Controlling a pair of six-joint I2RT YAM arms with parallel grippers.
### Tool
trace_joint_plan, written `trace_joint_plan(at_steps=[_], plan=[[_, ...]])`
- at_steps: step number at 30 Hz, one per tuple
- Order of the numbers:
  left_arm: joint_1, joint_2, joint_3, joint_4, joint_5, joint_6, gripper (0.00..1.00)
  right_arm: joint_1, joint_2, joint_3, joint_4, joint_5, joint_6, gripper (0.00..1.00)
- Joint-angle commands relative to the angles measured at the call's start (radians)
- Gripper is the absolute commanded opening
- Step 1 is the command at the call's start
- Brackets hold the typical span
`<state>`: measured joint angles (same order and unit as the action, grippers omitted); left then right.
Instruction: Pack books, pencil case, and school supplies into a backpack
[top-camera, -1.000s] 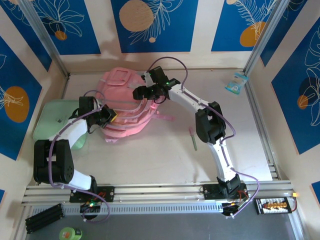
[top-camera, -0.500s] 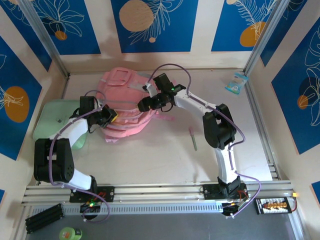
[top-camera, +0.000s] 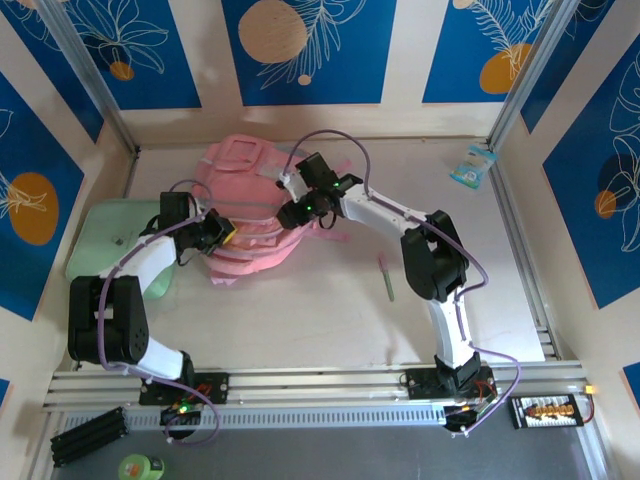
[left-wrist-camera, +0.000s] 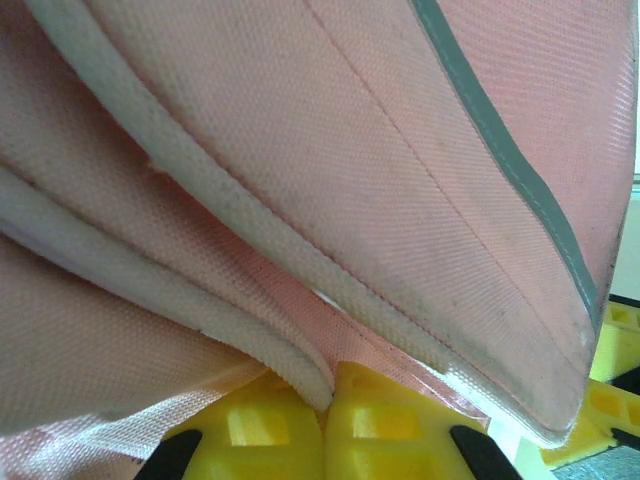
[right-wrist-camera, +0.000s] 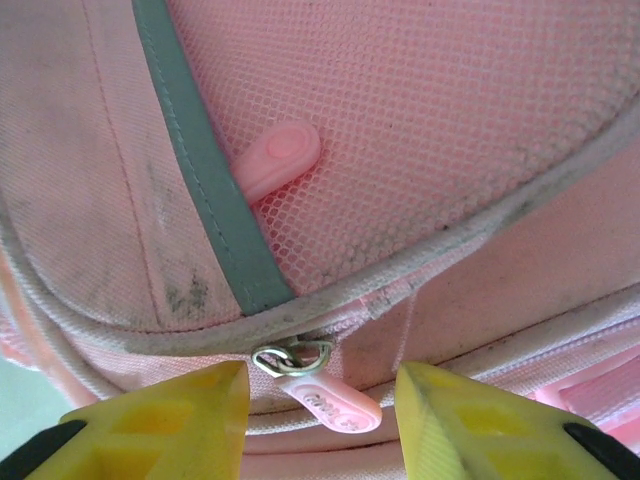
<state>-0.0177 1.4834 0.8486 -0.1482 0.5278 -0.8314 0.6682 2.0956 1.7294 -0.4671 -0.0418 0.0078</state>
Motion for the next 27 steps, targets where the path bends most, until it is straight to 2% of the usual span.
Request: trace_joint_plan(at_steps=[1, 6, 11, 14, 20, 27], plan=[[-0.027, 0.003, 0.037, -0.008, 0.077, 0.026, 0.0, 0.031, -0.015, -0.008, 0.039, 0.103, -0.11, 0.43], [-0.027, 0.008, 0.041, -0.002, 0.08, 0.023, 0.0, 0.054, 0.001, -0.001, 0.06, 0.182, -0.132, 0.42], [-0.03, 0.014, 0.041, 0.013, 0.083, 0.01, 0.0, 0.063, -0.028, -0.036, 0.066, 0.196, -0.118, 0.17], [-0.043, 0.018, 0.037, 0.043, 0.076, -0.02, 0.0, 0.07, -0.082, -0.105, 0.085, 0.152, -0.116, 0.08], [-0.088, 0.027, 0.003, 0.179, 0.009, -0.147, 0.0, 0.098, -0.16, -0.205, 0.11, 0.026, -0.096, 0.06], [-0.158, 0.065, -0.007, 0.282, -0.05, -0.243, 0.0, 0.152, -0.147, -0.207, 0.154, -0.042, -0.026, 0.05]])
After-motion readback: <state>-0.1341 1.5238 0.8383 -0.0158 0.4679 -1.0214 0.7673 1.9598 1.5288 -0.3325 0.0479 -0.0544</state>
